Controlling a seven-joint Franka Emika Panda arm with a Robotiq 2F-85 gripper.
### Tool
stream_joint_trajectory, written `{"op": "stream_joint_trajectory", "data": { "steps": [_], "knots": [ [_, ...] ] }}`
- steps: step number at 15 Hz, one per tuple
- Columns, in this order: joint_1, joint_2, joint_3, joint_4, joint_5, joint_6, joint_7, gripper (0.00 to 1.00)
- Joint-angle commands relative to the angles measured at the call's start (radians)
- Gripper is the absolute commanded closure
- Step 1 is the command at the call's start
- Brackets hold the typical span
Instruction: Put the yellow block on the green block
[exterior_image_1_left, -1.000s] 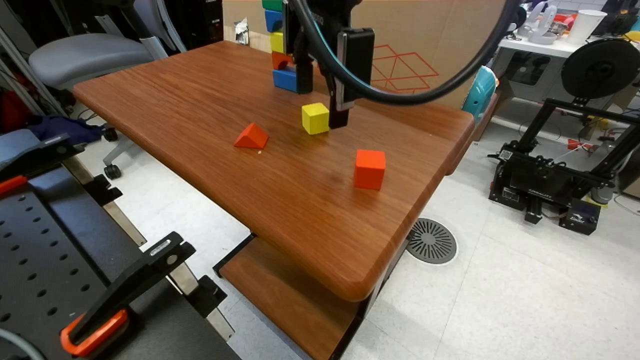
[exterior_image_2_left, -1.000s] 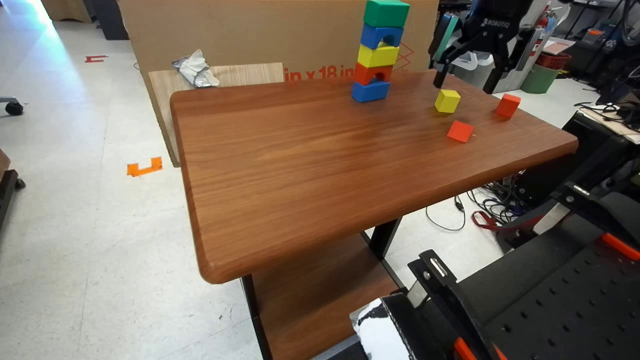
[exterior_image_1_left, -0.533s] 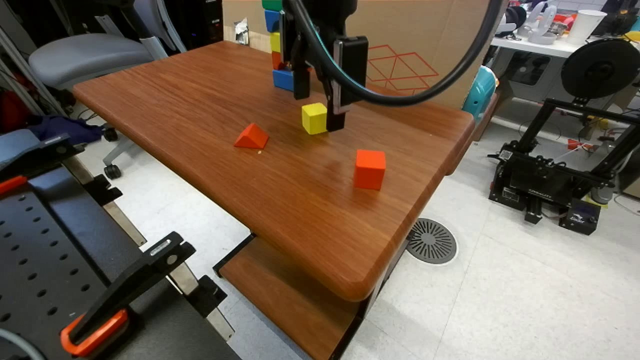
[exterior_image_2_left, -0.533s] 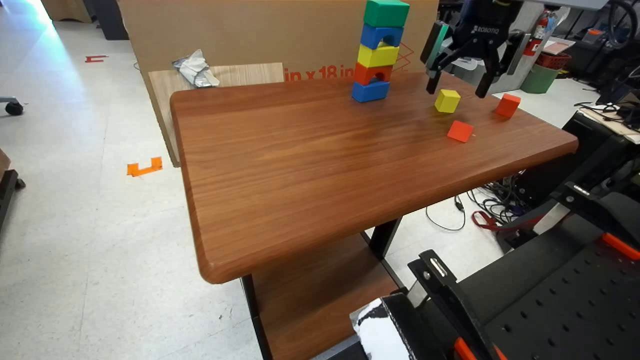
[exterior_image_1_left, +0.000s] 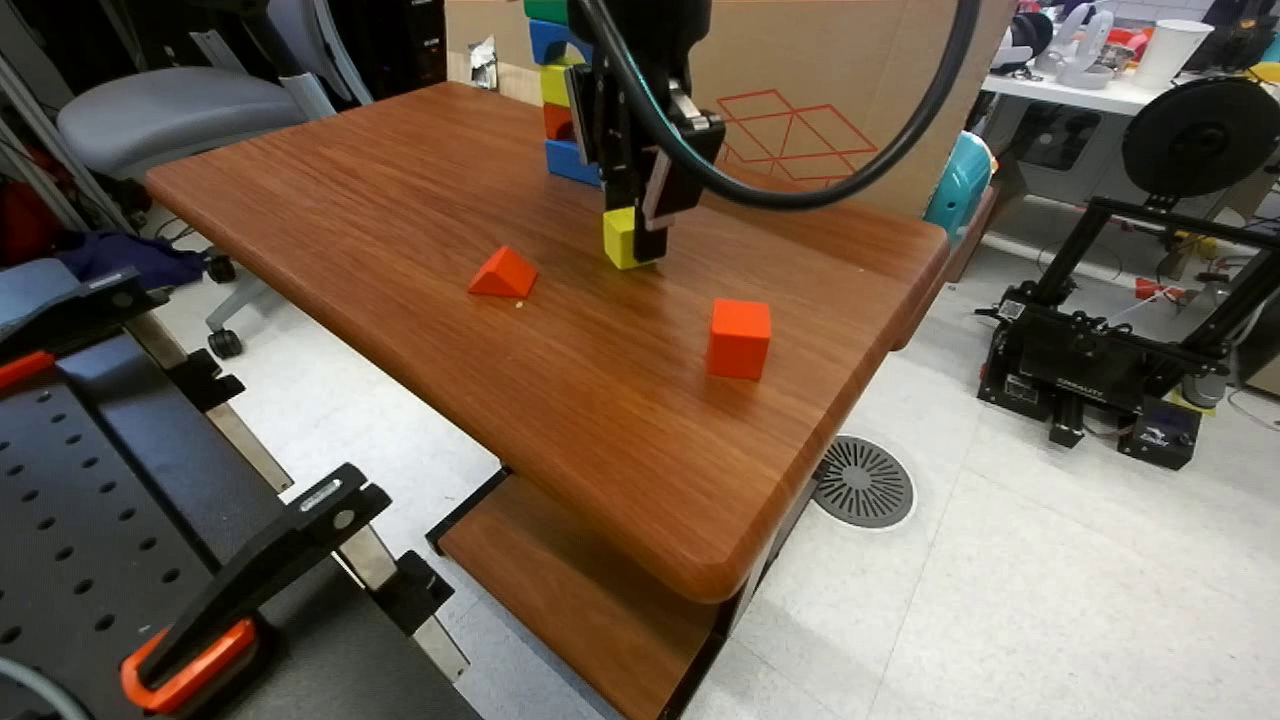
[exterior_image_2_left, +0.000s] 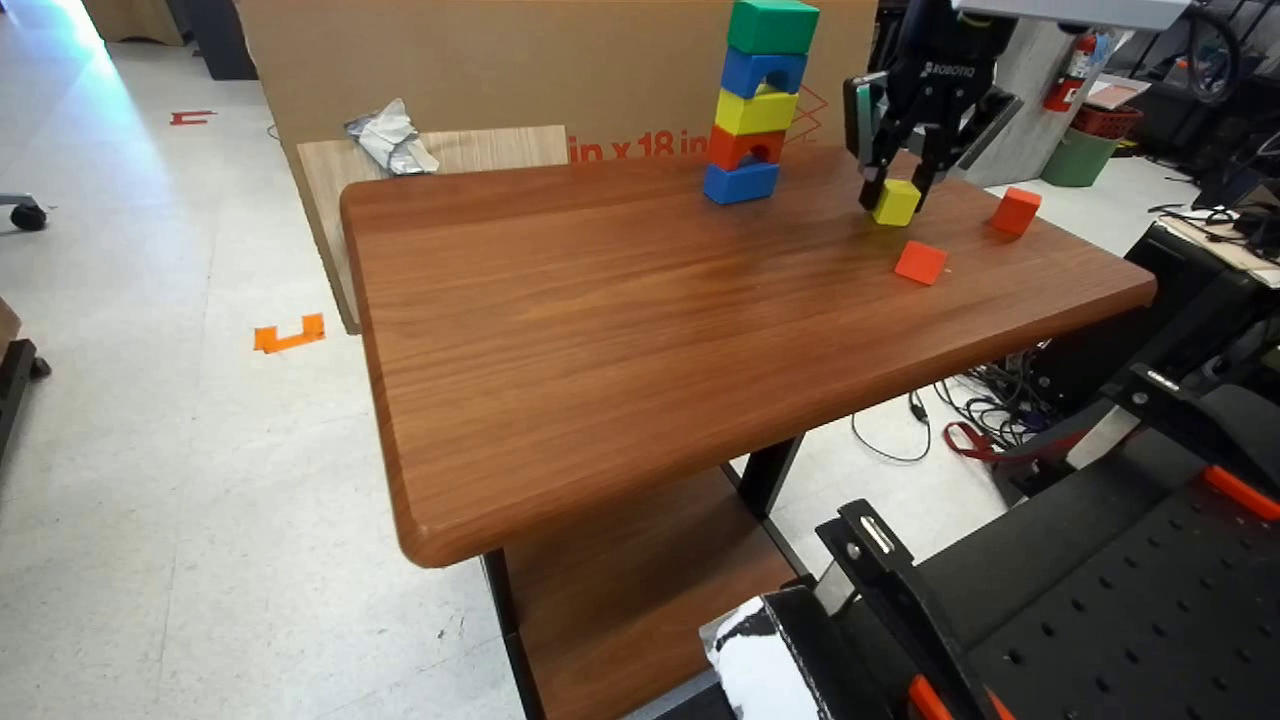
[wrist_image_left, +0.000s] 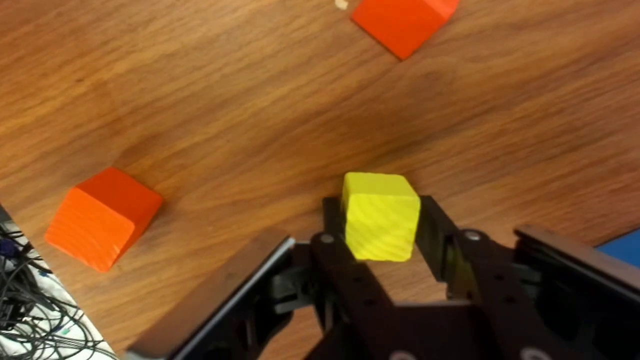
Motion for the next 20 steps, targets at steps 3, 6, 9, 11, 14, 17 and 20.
{"op": "stream_joint_trajectory", "data": {
  "steps": [3, 6, 9, 11, 14, 17, 20],
  "knots": [
    [-0.046, -0.097, 0.039, -0.069, 0.042, -0.025, -0.051, 0.92],
    [-0.061, -0.188, 0.053, -0.115, 0.068, -0.056, -0.08, 0.92],
    [-0.056, -0.264, 0.054, -0.125, 0.079, -0.088, -0.084, 0.92],
    [-0.047, -0.302, 0.054, -0.113, 0.074, -0.103, -0.078, 0.92],
    [-0.037, -0.345, 0.066, -0.087, 0.067, -0.113, -0.088, 0.92],
    [-0.027, -0.351, 0.082, -0.049, 0.061, -0.118, -0.105, 0.92],
    [-0.021, -0.337, 0.097, 0.002, 0.059, -0.142, -0.131, 0.92]
  ]
}}
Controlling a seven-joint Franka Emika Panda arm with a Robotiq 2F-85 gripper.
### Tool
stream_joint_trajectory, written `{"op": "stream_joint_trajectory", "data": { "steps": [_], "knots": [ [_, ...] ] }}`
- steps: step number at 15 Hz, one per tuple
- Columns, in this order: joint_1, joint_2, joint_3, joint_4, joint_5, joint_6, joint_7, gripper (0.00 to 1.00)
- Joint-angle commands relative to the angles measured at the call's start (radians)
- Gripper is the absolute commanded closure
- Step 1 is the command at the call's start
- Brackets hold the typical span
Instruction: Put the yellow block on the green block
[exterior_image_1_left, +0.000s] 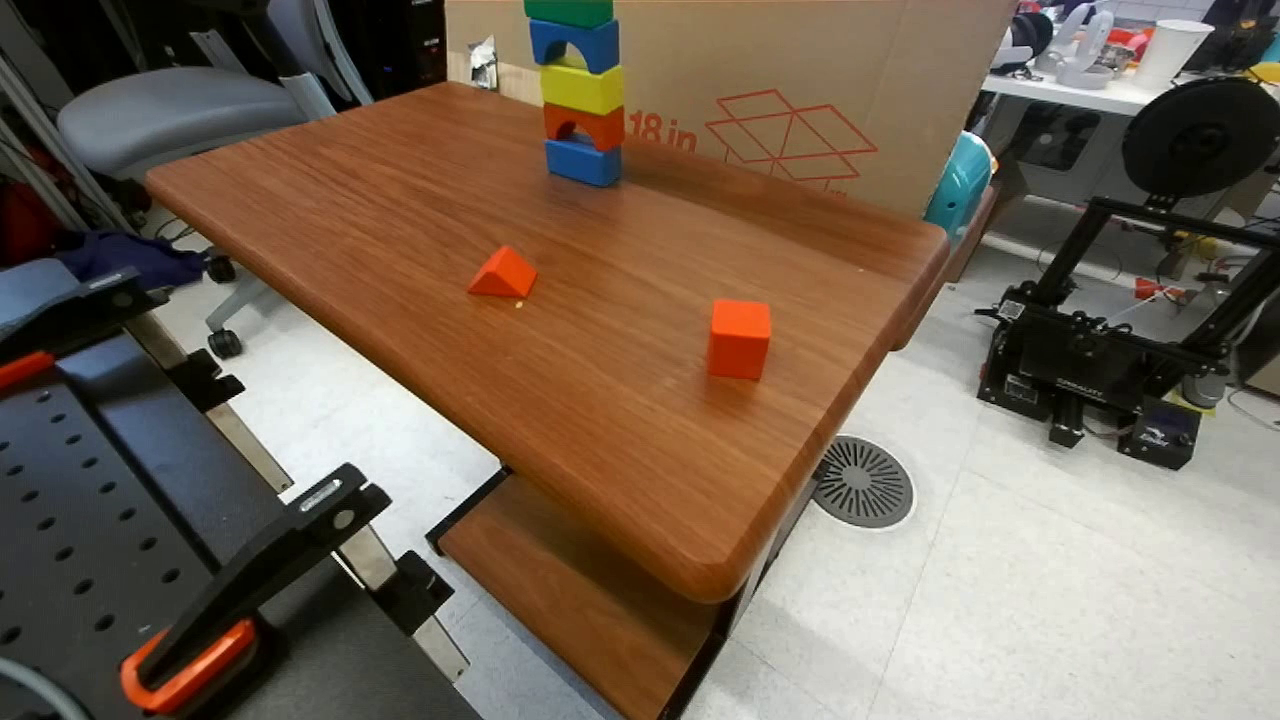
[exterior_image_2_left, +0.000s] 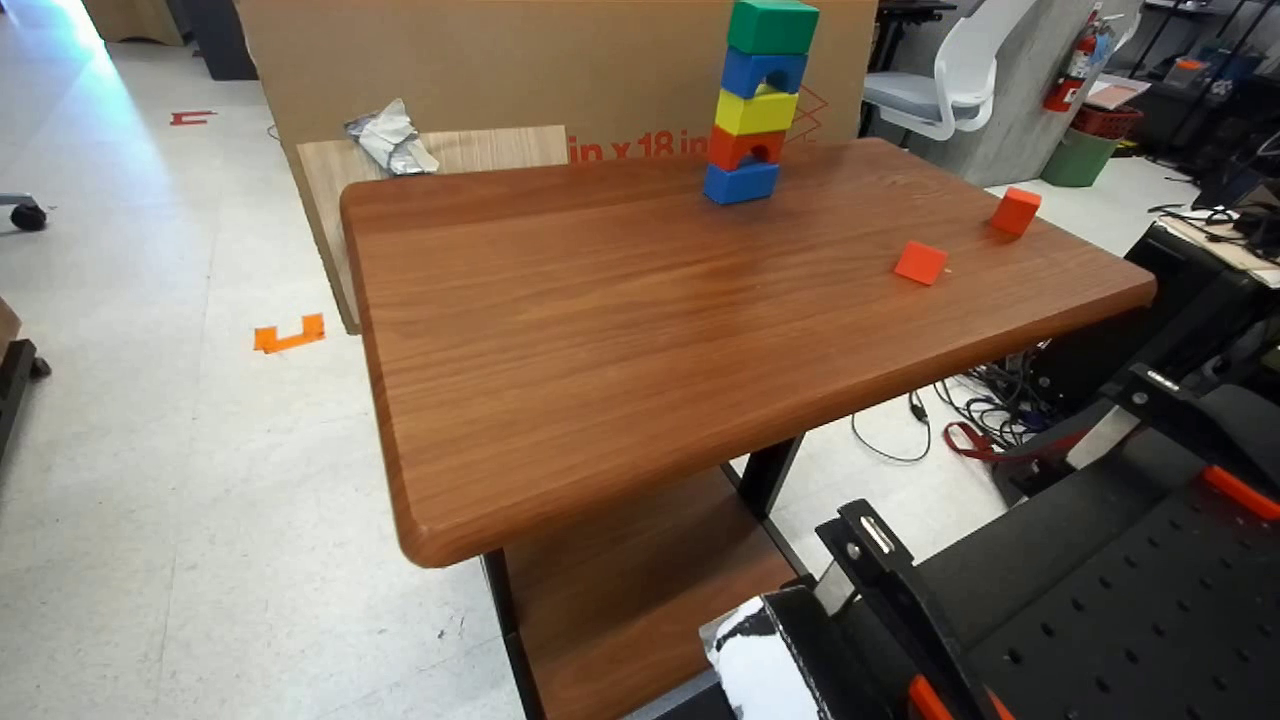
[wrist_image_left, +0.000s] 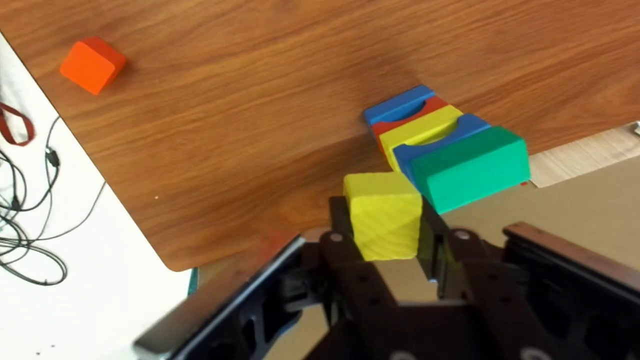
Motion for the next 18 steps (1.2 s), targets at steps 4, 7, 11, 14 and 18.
{"op": "stream_joint_trajectory", "data": {
  "steps": [4, 7, 11, 14, 18],
  "knots": [
    [0.017, 0.034, 0.022, 0.124, -0.016, -0.123, -0.071, 0.92],
    [0.026, 0.068, 0.03, 0.168, -0.027, -0.163, -0.085, 0.92],
    [0.035, 0.116, 0.035, 0.215, -0.047, -0.192, -0.088, 0.92],
    [0.044, 0.153, 0.035, 0.252, -0.068, -0.212, -0.081, 0.92],
    [0.054, 0.183, 0.037, 0.284, -0.089, -0.239, -0.083, 0.92]
  ]
}}
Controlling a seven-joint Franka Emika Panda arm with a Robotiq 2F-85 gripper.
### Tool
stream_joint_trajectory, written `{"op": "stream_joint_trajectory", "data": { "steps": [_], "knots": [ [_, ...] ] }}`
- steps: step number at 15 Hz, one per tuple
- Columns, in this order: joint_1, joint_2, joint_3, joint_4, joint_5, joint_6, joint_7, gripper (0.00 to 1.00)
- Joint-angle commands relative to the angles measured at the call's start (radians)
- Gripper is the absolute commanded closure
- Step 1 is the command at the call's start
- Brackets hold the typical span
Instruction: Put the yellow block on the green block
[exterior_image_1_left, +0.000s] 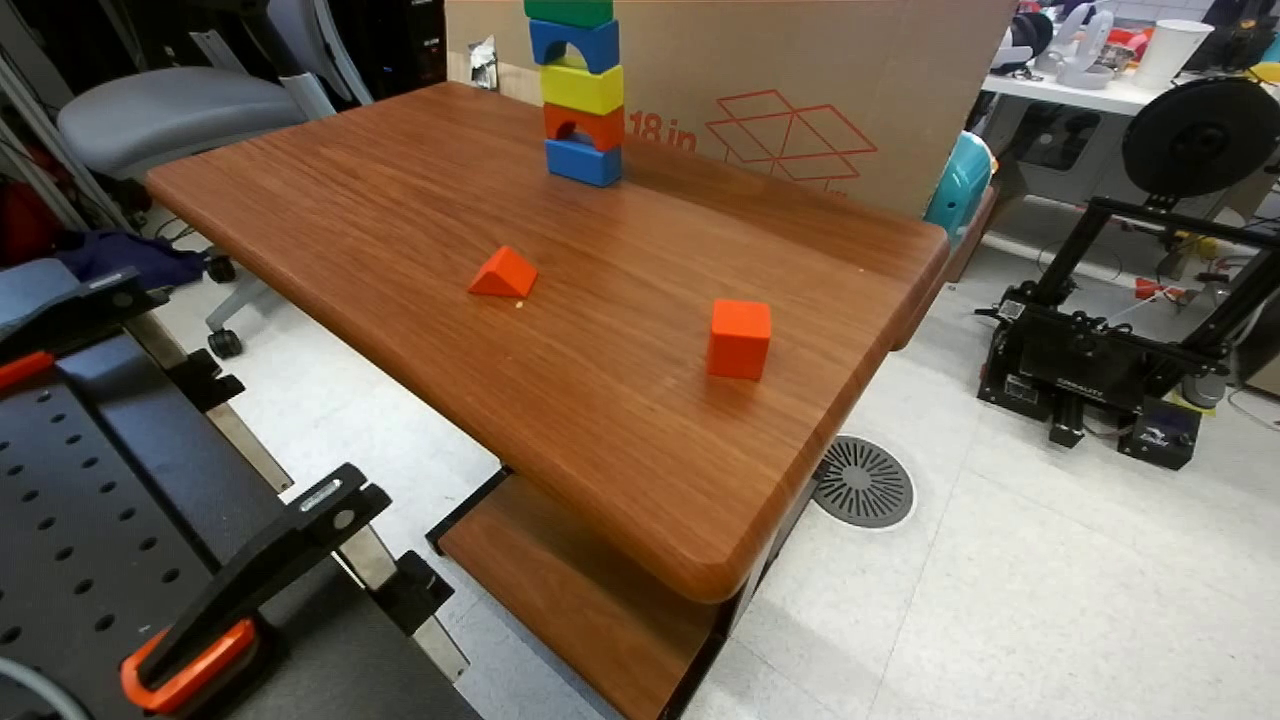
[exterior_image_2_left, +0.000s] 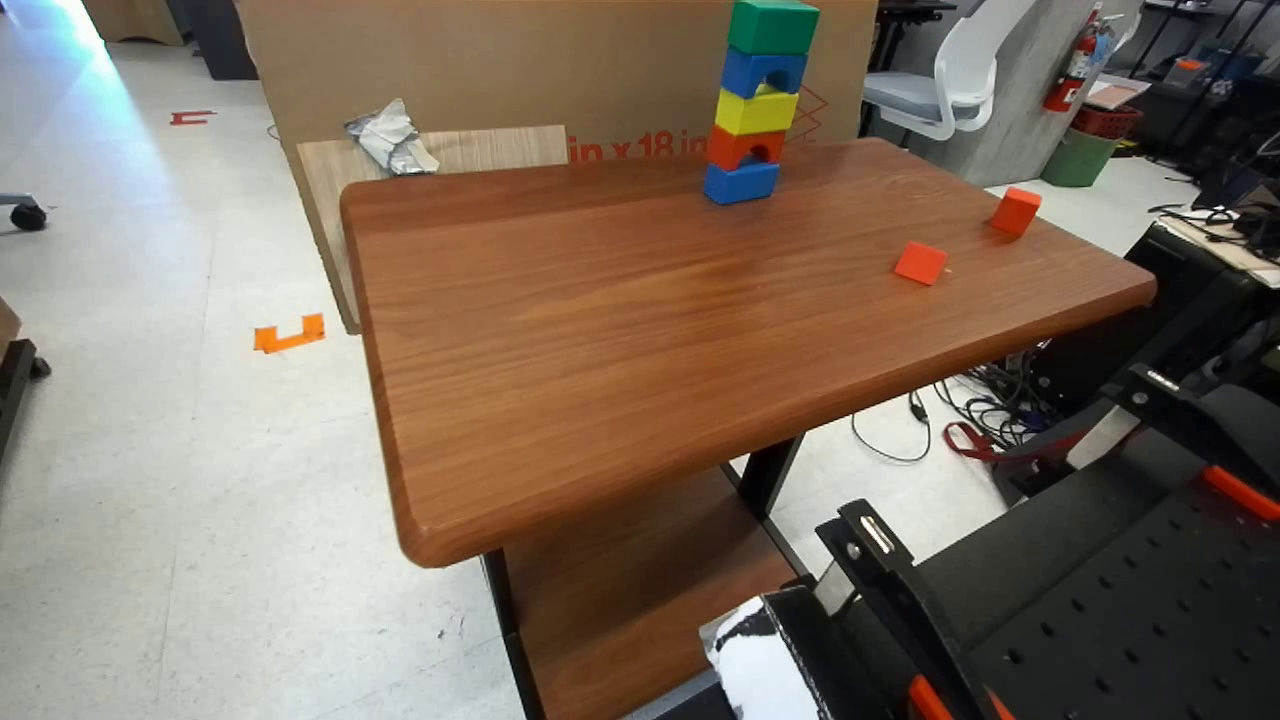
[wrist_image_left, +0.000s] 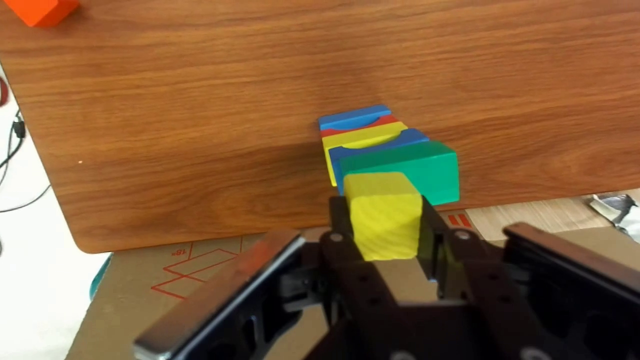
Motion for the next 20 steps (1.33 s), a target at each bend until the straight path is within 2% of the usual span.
{"op": "stream_joint_trajectory", "data": {
  "steps": [1, 11, 12, 13, 14, 20],
  "knots": [
    [0.007, 0.035, 0.005, 0.064, -0.023, -0.063, -0.008, 0.92],
    [0.02, 0.093, 0.003, 0.134, -0.051, -0.118, 0.003, 0.92],
    [0.02, 0.096, 0.004, 0.14, -0.048, -0.127, 0.002, 0.76],
    [0.02, 0.096, 0.005, 0.141, -0.048, -0.13, 0.002, 0.42],
    [0.022, 0.095, 0.005, 0.141, -0.052, -0.13, 0.001, 0.42],
    [0.014, 0.035, 0.006, 0.085, -0.041, -0.107, -0.02, 0.01]
  ]
}}
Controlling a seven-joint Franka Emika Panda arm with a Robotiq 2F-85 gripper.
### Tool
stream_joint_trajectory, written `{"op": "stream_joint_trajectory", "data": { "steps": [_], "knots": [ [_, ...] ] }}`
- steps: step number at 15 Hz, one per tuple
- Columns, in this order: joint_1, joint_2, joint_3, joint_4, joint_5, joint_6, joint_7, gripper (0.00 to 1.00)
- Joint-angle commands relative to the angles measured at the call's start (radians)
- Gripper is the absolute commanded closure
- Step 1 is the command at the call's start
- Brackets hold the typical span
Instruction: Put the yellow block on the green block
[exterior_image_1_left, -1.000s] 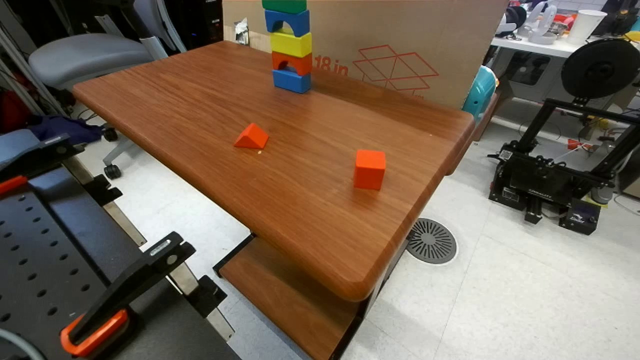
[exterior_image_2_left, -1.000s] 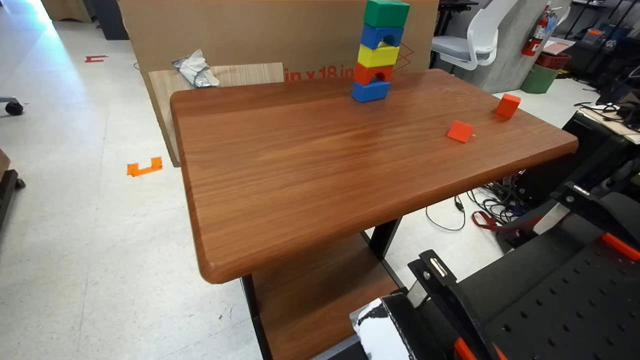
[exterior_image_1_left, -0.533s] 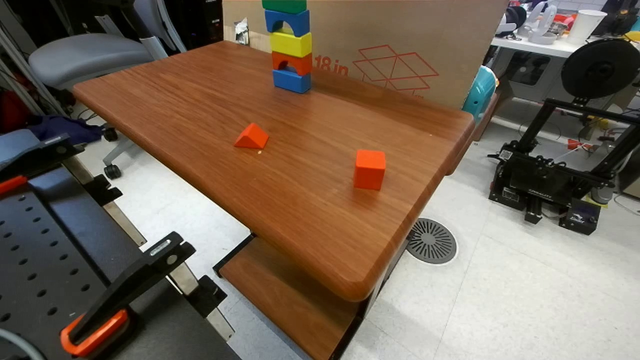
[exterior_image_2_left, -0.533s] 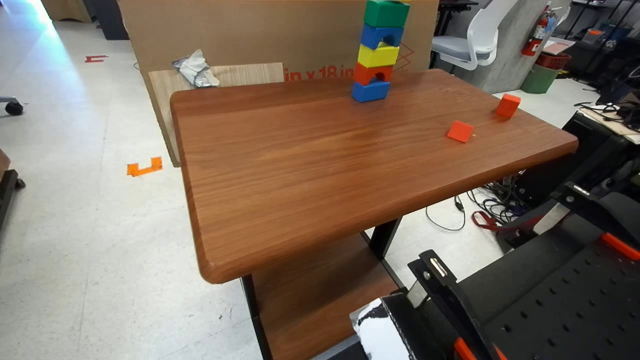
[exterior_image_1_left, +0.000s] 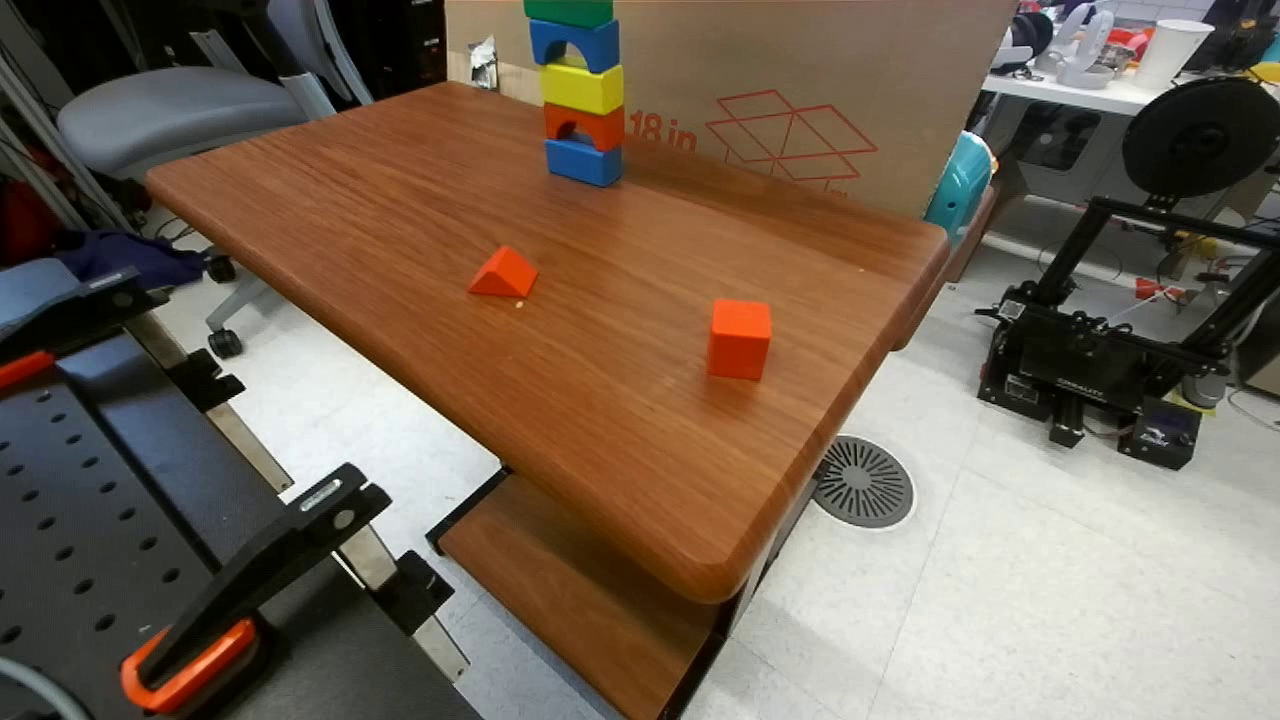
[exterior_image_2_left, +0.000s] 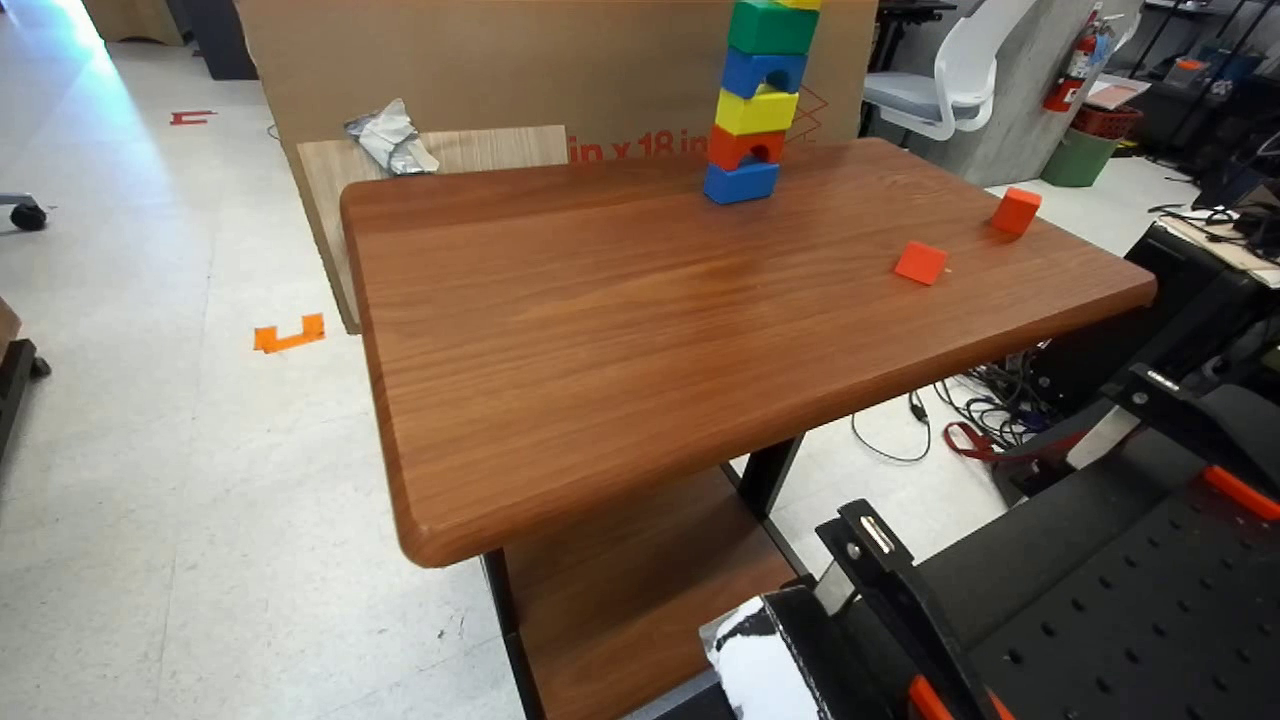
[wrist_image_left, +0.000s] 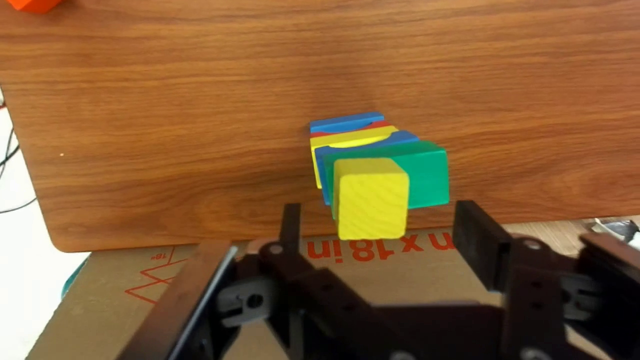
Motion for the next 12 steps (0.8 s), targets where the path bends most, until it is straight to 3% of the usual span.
{"op": "stream_joint_trajectory", "data": {
  "steps": [1, 6, 7, 12],
  "knots": [
    [-0.015, -0.075, 0.005, -0.051, -0.004, -0.022, -0.034, 0.0],
    [-0.058, -0.225, 0.001, -0.192, 0.035, -0.043, -0.111, 0.0],
    [-0.037, -0.135, 0.0, -0.106, 0.009, -0.015, -0.069, 0.0],
    [-0.053, -0.206, -0.004, -0.175, 0.013, -0.032, -0.089, 0.0]
  ]
}}
